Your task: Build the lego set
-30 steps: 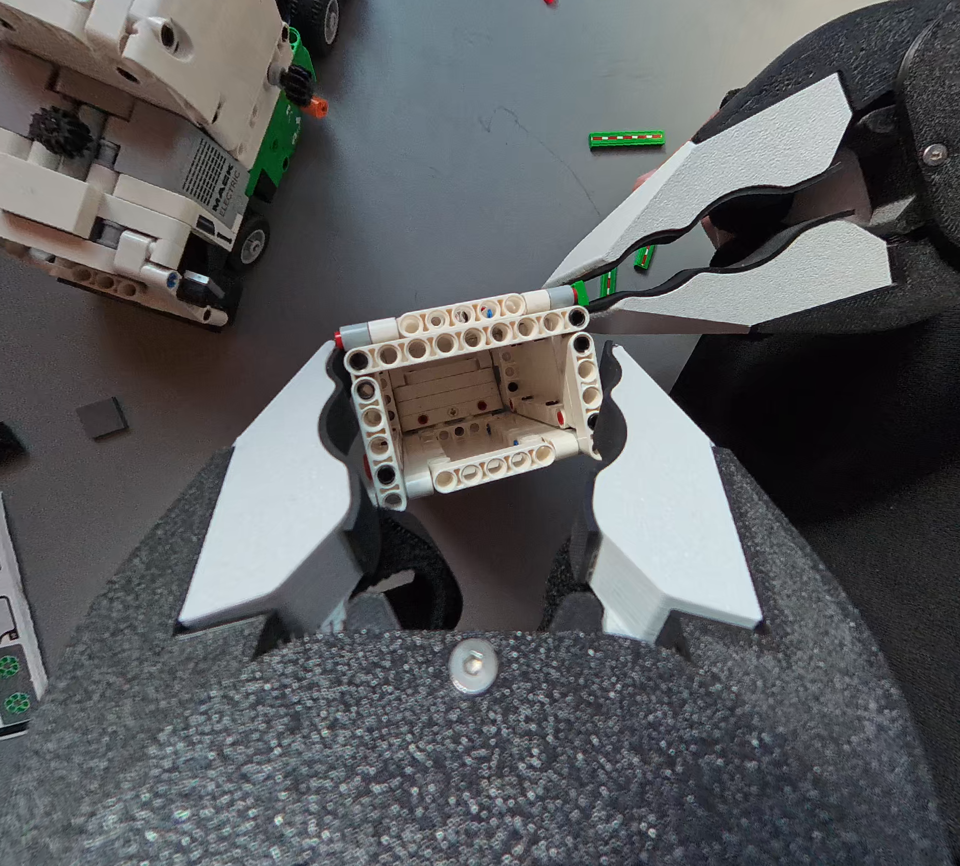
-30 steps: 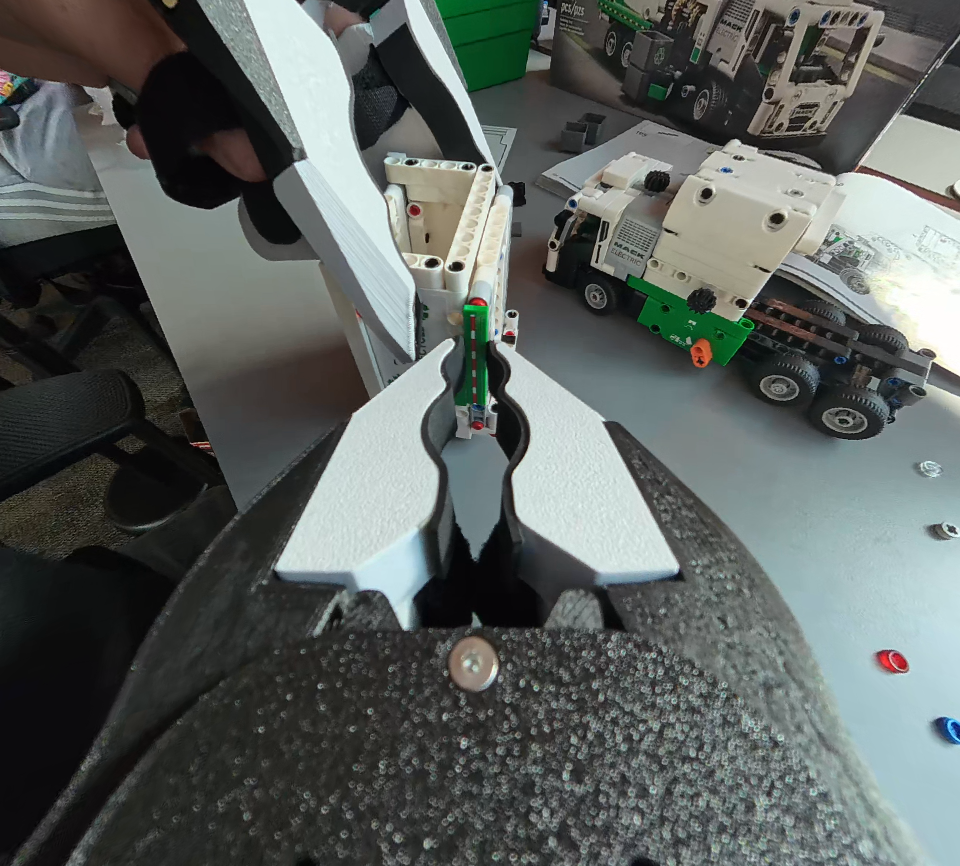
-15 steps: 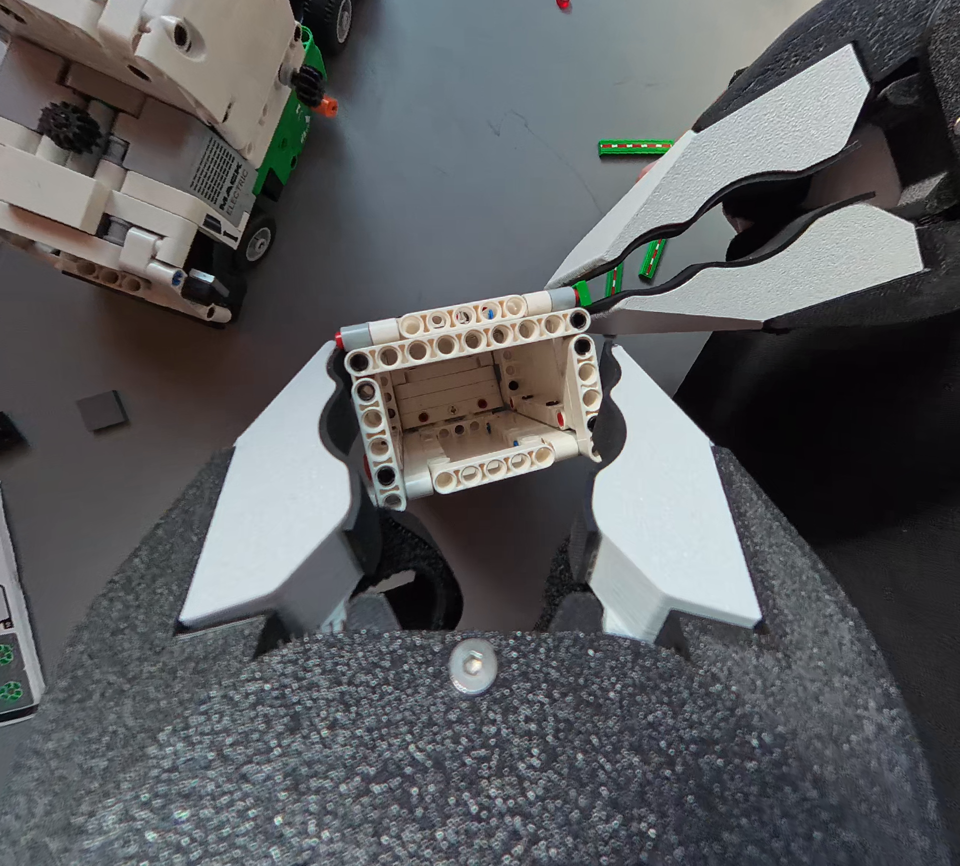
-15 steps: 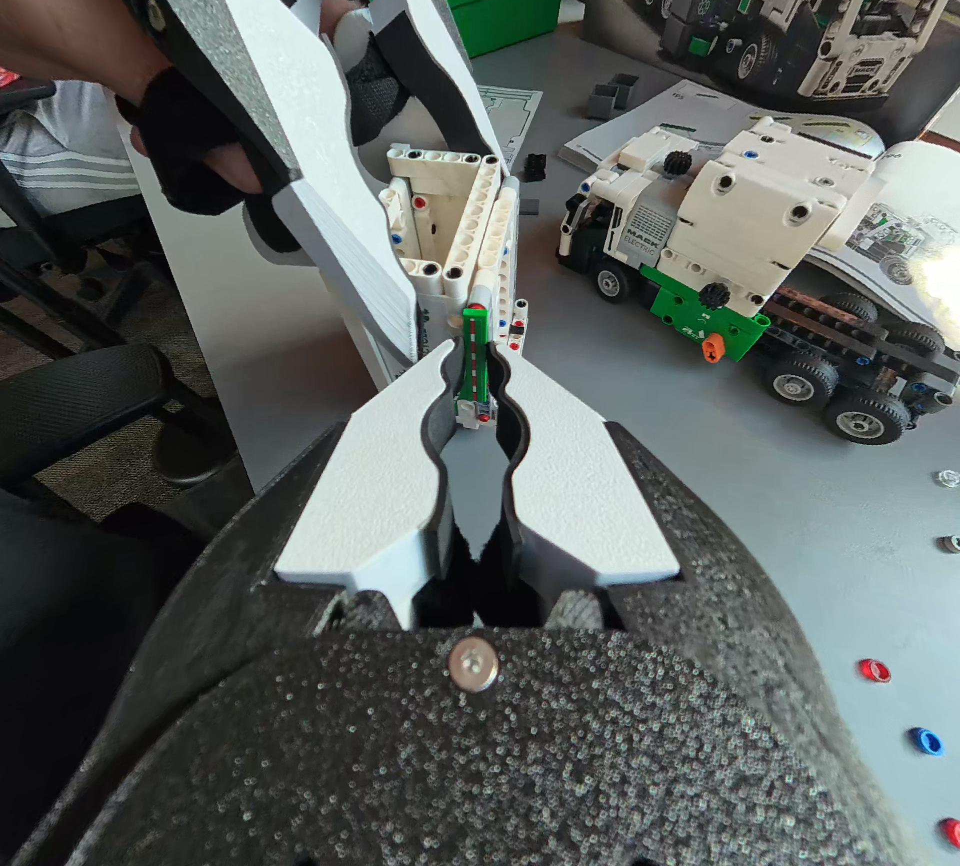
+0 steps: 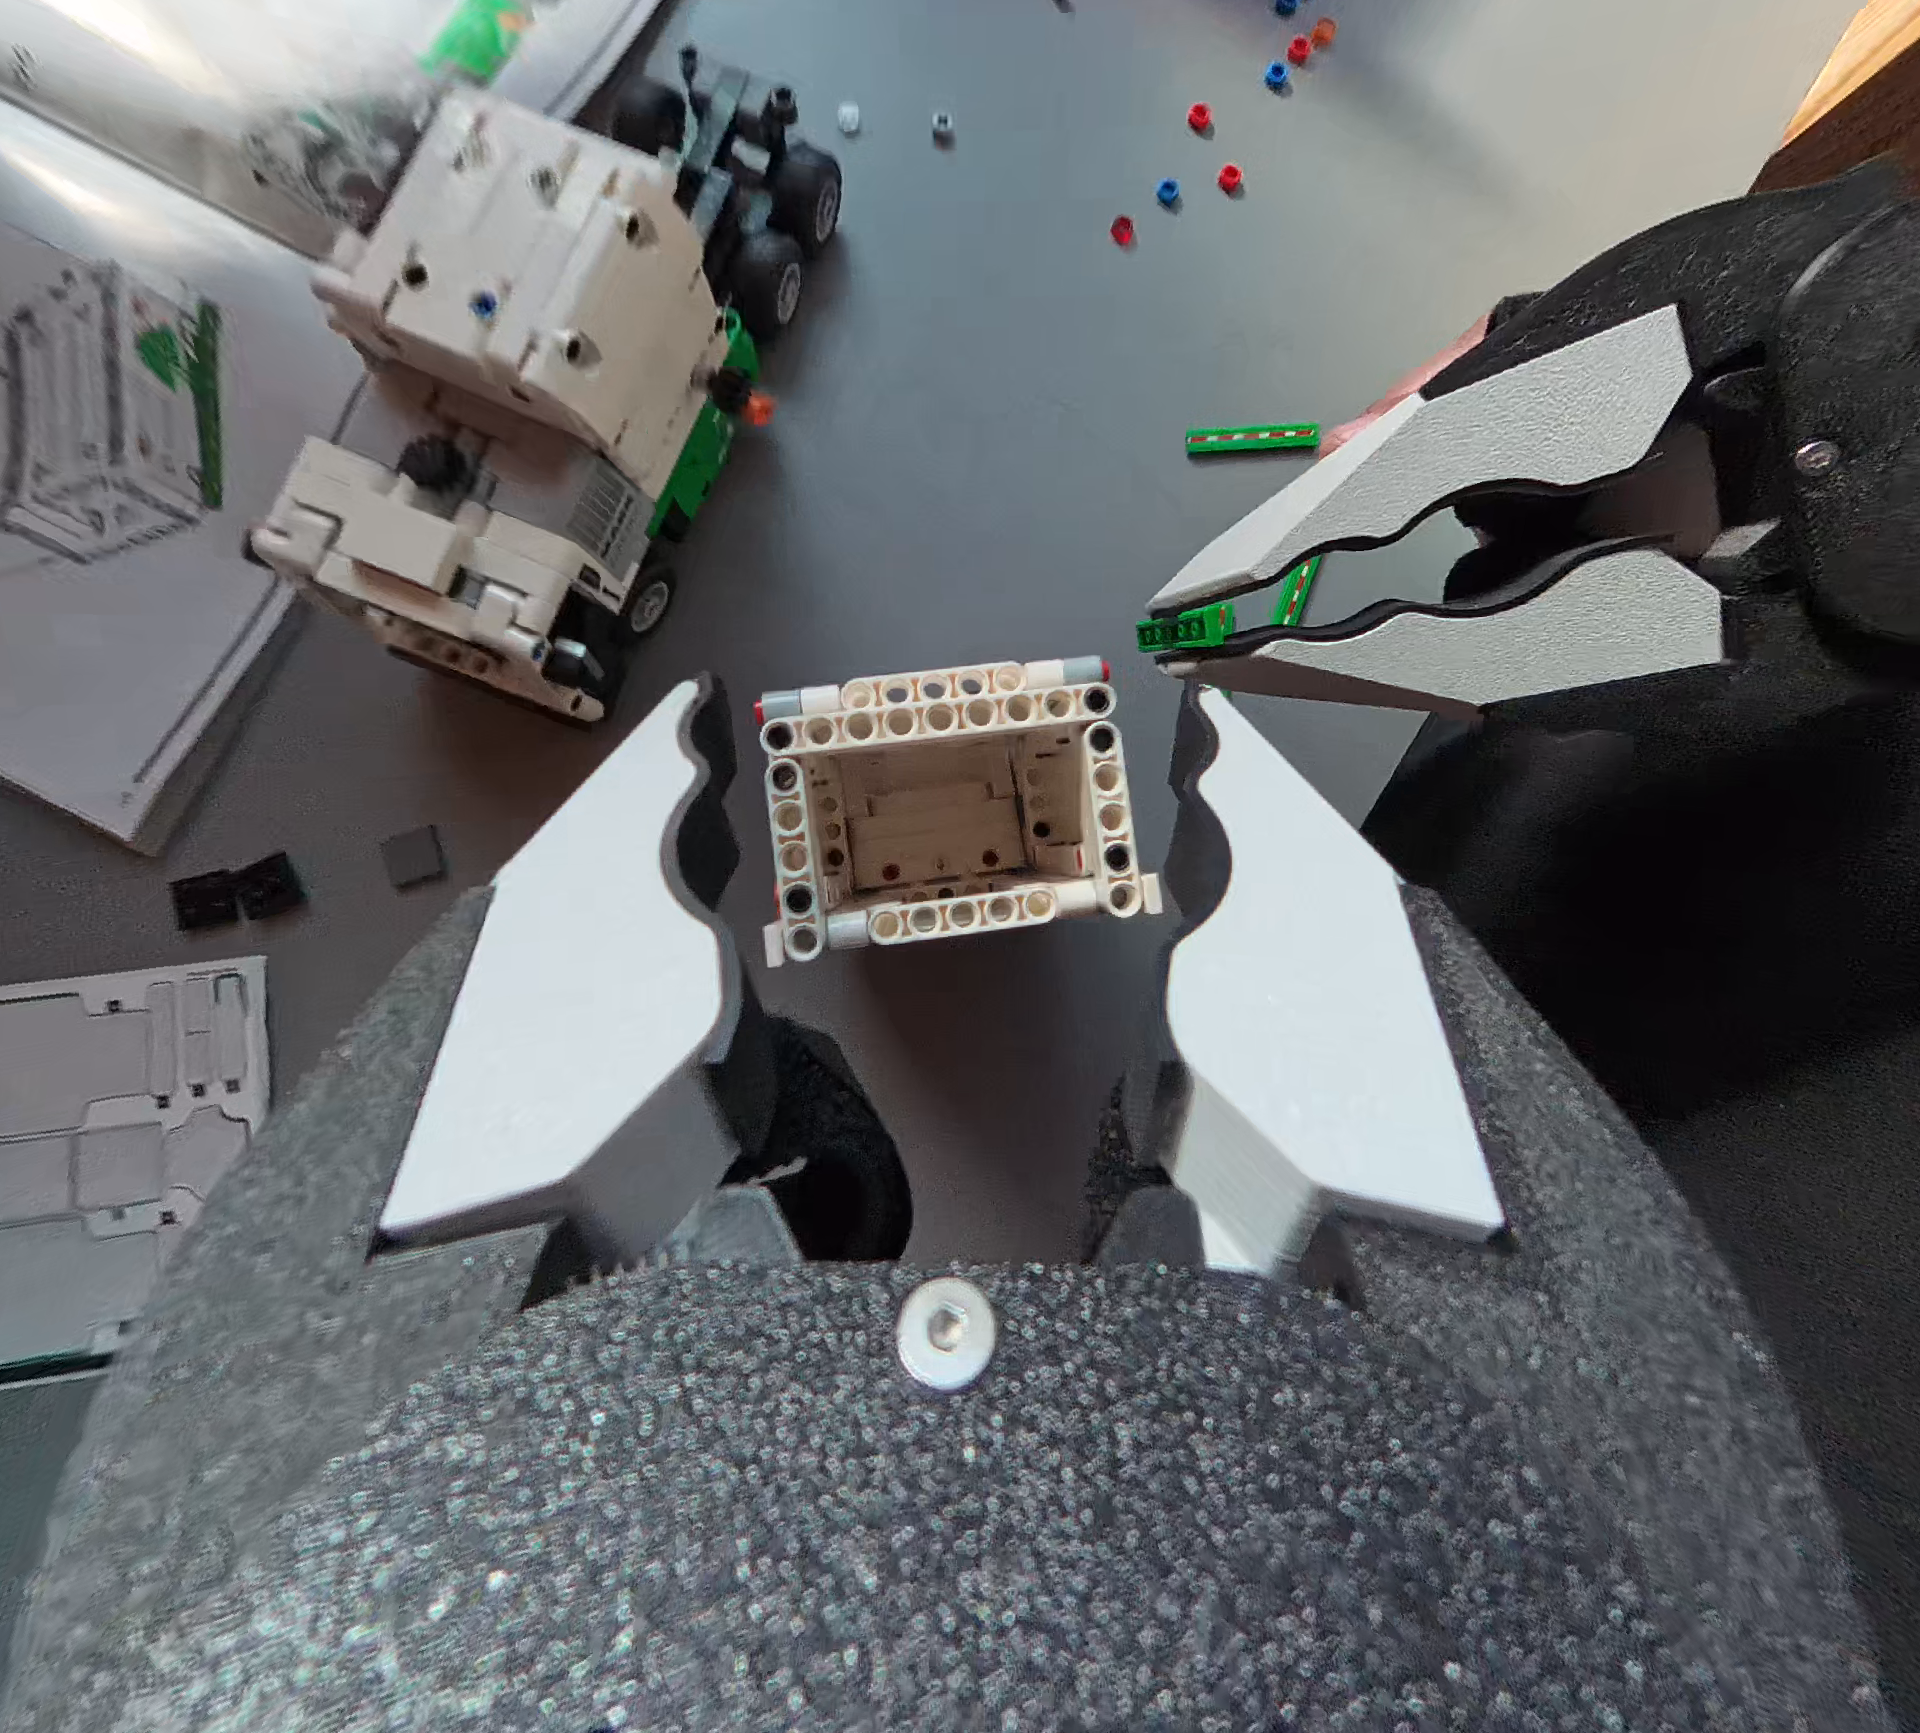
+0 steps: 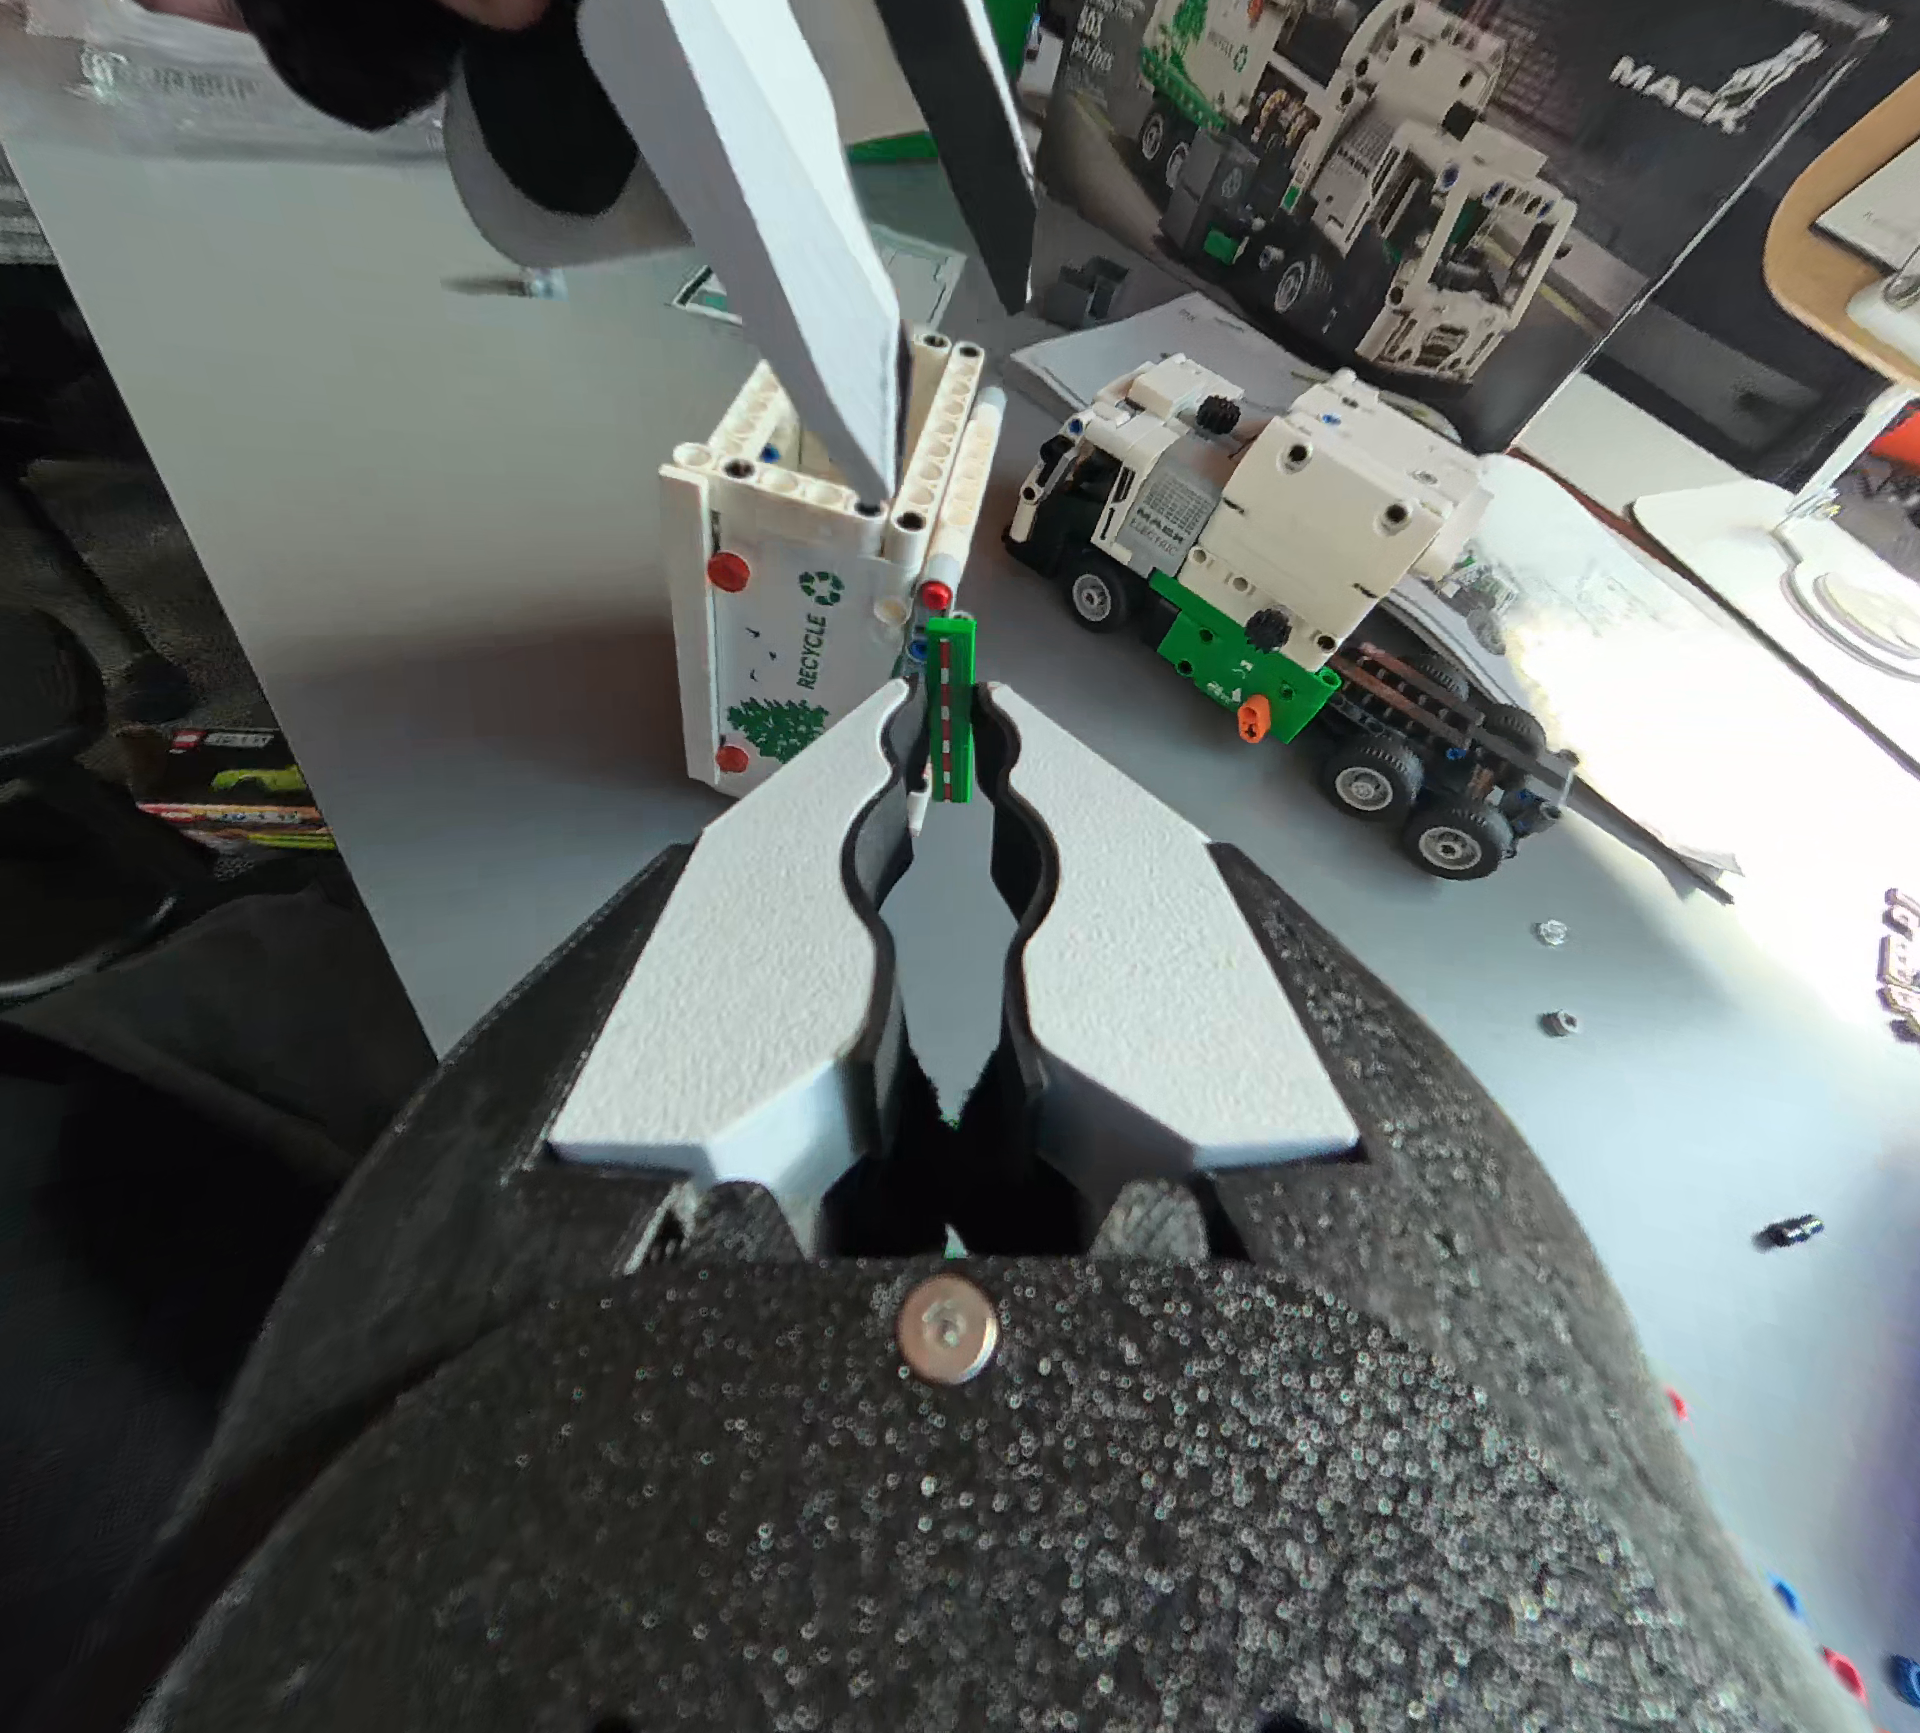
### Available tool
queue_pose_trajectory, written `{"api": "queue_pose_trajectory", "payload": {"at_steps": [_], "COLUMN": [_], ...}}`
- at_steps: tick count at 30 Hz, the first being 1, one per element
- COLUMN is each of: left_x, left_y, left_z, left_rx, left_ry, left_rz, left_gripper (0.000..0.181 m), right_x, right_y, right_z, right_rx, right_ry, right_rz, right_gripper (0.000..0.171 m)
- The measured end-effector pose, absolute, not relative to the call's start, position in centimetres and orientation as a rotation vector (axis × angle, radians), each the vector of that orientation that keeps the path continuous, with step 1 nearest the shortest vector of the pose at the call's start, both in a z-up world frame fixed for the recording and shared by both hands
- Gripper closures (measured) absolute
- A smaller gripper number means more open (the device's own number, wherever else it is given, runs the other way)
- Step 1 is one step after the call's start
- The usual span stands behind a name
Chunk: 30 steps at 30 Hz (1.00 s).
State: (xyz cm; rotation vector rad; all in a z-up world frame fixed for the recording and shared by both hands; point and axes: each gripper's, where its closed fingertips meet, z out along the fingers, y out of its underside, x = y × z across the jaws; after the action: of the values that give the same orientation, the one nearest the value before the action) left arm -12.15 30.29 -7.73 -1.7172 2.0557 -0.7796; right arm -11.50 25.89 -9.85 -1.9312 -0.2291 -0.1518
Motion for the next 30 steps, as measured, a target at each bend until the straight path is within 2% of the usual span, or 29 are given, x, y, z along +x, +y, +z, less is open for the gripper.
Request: {"api": "queue_pose_trajectory", "payload": {"at_steps": [3,9,16,30], "left_x": [-12.0,-12.5,-12.8,-13.0], "left_y": [27.4,23.1,22.2,23.0], "left_z": [-4.7,-5.3,-5.7,-5.5], "left_rx": [-1.542,-1.489,-1.484,-1.539], "left_ry": [2.052,2.178,2.21,2.18], "left_rz": [-0.901,-0.984,-0.962,-0.965], "left_gripper": [0.127,0.148,0.179,0.18], "right_x": [-11.5,-12.2,-12.9,-13.2], "right_y": [25.3,24.5,23.8,23.3], "right_z": [-8.3,-6.6,-6.3,-6.2], "right_rx": [-1.835,-1.76,-1.725,-1.71], "right_ry": [-0.241,-0.276,-0.317,-0.351], "right_rz": [-0.228,-0.324,-0.352,-0.347], "right_gripper": [0.164,0.164,0.163,0.162]}}
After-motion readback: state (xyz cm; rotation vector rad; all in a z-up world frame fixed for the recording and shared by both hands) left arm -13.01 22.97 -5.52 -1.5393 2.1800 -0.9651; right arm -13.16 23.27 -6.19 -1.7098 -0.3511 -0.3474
